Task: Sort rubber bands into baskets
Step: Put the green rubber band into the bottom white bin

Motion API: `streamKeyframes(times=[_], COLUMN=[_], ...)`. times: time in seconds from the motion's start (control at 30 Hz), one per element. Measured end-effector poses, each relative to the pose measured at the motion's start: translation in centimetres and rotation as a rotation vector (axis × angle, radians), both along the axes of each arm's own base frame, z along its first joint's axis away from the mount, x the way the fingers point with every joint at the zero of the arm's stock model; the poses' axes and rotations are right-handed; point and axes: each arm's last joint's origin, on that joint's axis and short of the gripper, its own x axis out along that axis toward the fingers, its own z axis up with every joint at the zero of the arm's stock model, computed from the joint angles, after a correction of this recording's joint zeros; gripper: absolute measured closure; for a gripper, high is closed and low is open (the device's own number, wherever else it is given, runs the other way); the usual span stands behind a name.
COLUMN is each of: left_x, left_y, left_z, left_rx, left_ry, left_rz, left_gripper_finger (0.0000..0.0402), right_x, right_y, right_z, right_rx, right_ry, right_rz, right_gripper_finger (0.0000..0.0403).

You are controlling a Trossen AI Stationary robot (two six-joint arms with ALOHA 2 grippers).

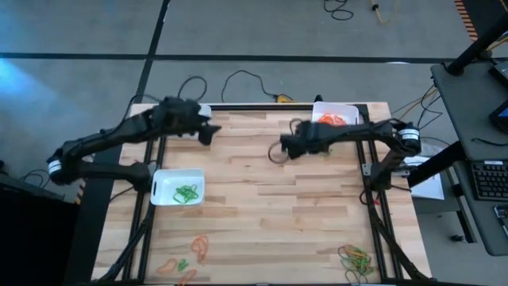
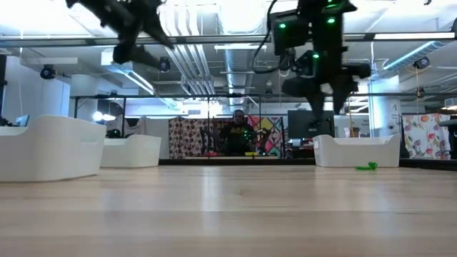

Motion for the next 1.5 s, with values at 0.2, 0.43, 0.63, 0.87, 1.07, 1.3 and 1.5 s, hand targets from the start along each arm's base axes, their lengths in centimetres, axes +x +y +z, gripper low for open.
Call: streamKeyframes(times=[0.2,0.43,0.63,0.87,1.07,1.3,1.5], left_x=[1.3,2.0,3.1,3.8,3.8,3.7,2.3], left_y=[-4.3,-7.7,-8.6,-8.8,-9.4,-10.3,-10.4], left_z=[0.0,0.0,0.2,0.3,0.3,0.3,0.5], left_rx=[-0.020,-0.031,-0.067,-0.073,-0.095,-0.098,-0.093], left_ry=[-0.014,-0.043,-0.129,-0.171,-0.175,-0.174,-0.127], left_rz=[-0.155,-0.187,-0.167,-0.173,-0.193,-0.231,-0.243], left_gripper_finger=[0.0067,0.0042,0.0041,0.0041,0.0046,0.0052,0.0052], right_x=[-2.2,-5.3,-7.6,-8.3,-8.4,-8.2,-5.7], right_y=[1.9,0.8,-0.9,-1.8,-2.7,-3.0,-2.1], right_z=[-2.7,-5.5,-9.3,-10.9,-11.3,-11.3,-9.7], right_rx=[0.015,0.052,0.086,0.063,0.035,0.035,-0.003], right_ry=[0.017,0.010,-0.069,-0.163,-0.185,-0.209,-0.242], right_rz=[-0.163,-0.316,-0.421,-0.409,-0.383,-0.355,-0.196], right_gripper_finger=[0.0172,0.0126,0.0128,0.0181,0.0237,0.0326,0.0389])
